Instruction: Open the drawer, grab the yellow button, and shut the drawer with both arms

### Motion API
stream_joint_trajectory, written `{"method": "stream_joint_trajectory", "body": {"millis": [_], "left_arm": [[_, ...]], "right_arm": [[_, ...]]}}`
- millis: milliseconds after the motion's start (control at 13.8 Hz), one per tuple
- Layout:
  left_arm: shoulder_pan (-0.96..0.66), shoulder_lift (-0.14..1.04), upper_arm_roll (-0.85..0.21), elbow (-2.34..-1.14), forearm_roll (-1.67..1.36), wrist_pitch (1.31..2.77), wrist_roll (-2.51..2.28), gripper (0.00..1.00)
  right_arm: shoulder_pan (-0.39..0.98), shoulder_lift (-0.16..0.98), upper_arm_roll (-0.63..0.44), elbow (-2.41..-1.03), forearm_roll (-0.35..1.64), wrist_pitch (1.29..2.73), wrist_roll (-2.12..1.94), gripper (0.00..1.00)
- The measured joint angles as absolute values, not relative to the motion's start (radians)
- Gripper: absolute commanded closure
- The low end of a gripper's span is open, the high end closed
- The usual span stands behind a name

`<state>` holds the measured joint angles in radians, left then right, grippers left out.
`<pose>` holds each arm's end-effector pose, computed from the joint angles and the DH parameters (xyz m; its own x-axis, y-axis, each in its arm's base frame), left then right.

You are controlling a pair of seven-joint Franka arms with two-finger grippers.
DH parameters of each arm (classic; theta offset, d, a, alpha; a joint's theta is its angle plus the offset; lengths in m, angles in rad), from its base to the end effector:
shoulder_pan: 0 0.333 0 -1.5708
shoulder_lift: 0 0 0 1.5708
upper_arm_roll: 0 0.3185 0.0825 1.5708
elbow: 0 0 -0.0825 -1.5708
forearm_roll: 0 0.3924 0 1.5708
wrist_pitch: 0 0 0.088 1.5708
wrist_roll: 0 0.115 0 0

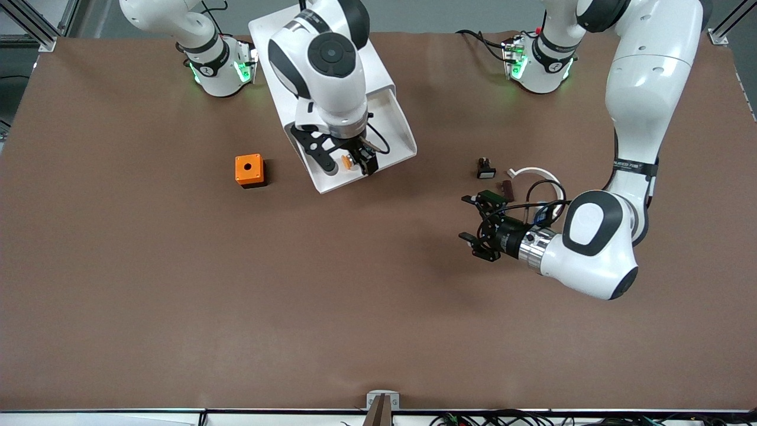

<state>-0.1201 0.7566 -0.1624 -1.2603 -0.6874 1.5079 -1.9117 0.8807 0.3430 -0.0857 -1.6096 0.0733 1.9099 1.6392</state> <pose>0.6624 -0.2431 0.3078 -0.3697 0.8047 -0.4645 0.7557 -0.0304 -0.6542 0.4558 0.4811 0.4177 0.6471 -0.7615 -0.0363 -0.7602 -0.6481 0.0442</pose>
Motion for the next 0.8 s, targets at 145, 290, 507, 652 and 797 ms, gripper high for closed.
{"method": "stream_joint_trajectory", "body": {"millis": [145,290,507,652,797], "left_arm": [[-0.121,0.752,-0.157,-1.259,-0.615,1.508,-1.83,0.01],[-0.121,0.744,-0.149,-1.258,-0.512,1.508,-1.736,0.01],[-0.12,0.735,-0.143,-1.258,-0.365,1.509,-1.611,0.01],[-0.121,0.735,-0.143,-1.258,-0.295,1.516,-1.48,0.01],[-0.122,0.735,-0.136,-1.258,-0.271,1.537,-1.388,0.01]], "right_arm": [[0.892,0.351,-0.086,-1.61,0.073,1.911,1.658,0.0],[0.895,0.351,-0.086,-1.61,0.073,1.91,1.662,0.0],[0.895,0.351,-0.087,-1.615,0.073,1.907,1.666,0.0],[0.895,0.354,-0.087,-1.621,0.073,1.907,1.682,0.01],[0.897,0.36,-0.087,-1.622,0.073,1.907,1.687,0.02]]}}
